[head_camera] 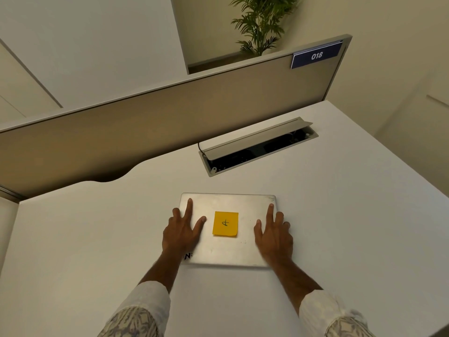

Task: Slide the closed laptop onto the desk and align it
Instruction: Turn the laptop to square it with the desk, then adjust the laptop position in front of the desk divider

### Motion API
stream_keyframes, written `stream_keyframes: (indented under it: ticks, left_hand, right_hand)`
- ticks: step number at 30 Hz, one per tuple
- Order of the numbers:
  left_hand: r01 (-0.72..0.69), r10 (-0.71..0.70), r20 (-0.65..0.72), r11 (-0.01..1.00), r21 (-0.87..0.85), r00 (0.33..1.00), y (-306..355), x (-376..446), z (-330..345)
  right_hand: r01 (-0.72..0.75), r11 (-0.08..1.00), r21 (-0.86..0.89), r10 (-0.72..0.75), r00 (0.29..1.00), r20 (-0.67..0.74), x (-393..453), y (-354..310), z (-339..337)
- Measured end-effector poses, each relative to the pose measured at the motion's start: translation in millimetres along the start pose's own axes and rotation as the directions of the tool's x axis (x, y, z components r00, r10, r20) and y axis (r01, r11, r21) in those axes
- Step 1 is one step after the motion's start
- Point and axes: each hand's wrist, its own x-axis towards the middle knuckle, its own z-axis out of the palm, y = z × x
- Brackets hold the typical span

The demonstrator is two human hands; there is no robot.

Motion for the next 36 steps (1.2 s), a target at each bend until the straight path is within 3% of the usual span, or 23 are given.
stream_keyframes:
  ticks: [5, 17, 22, 30, 36]
  left_hand:
    - [-0.020, 0.027, -0.053, 0.992, 0.128, 0.998, -1.2, -3.0, 0.1]
    - [-0.022, 0.036, -0.089, 0.987, 0.158, 0.995, -6.0, -8.9, 6.7]
    - [-0.063, 0.081, -0.090, 0.981, 0.184, 0.993, -3.9, -14.9, 2.6]
    - [0.089, -0.088, -0.013, 0.992, 0.094, 0.996, 6.0, -18.4, -8.5]
    - [0.115, -0.119, 0.042, 0.990, 0.087, 0.992, 14.5, -18.0, -9.4]
  right_hand:
    - [0.001, 1.000, -0.008, -0.001, 1.000, 0.005, 0.0, 0.1, 1.2]
    - [0.028, 0.998, -0.061, -0.032, 0.998, -0.060, 5.0, 5.0, 2.6]
    - [0.112, 0.988, -0.107, -0.121, 0.989, -0.083, -3.7, 8.2, -5.2]
    - [0.073, 0.992, -0.102, -0.075, 0.997, -0.008, -18.3, 0.1, -18.1]
    - [0.042, 0.993, -0.108, -0.036, 0.998, 0.057, -18.2, 0.3, -12.3]
